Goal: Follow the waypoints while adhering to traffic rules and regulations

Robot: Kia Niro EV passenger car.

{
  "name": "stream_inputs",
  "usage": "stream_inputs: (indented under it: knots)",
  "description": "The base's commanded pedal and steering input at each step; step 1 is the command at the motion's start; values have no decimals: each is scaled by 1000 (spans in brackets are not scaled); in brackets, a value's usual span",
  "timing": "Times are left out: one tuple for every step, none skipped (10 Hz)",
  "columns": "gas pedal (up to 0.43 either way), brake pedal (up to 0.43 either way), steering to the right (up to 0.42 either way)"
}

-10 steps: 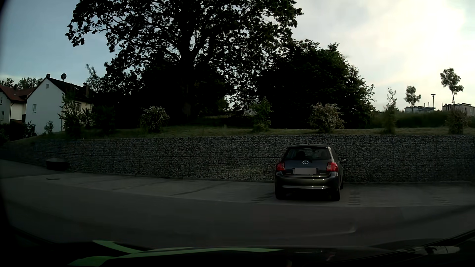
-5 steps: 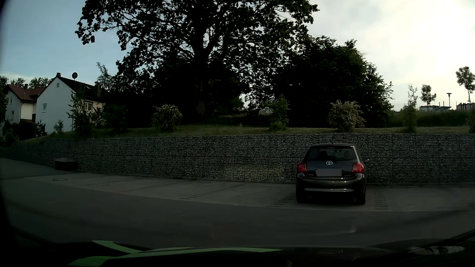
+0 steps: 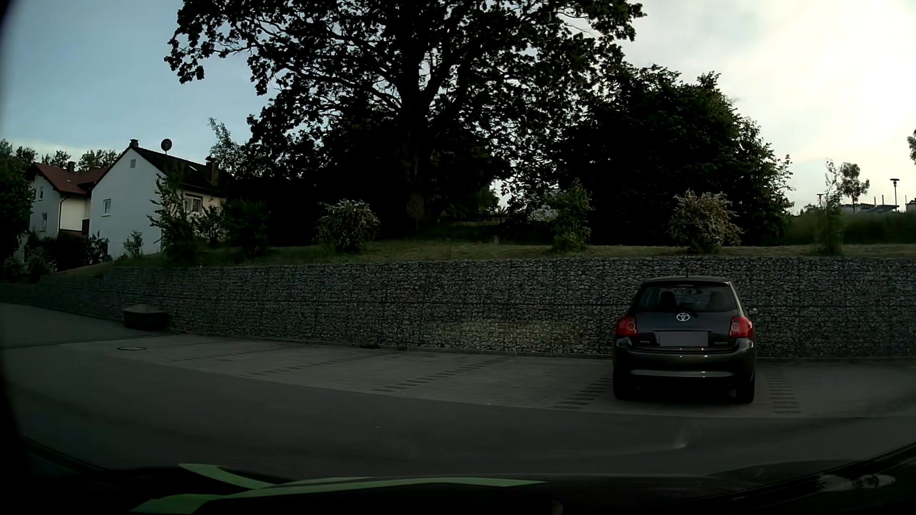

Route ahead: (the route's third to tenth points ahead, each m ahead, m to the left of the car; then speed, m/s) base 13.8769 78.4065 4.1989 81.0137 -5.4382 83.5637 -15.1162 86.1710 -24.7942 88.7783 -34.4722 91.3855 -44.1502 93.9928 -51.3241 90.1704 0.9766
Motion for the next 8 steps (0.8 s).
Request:
stream_inputs:
  knots:
    - [0,152,-409]
    - [0,152,-416]
    - [0,152,-428]
    - [0,152,-436]
    - [0,140,-444]
    - [0,134,-450]
    - [0,134,-453]
    - [0,140,-454]
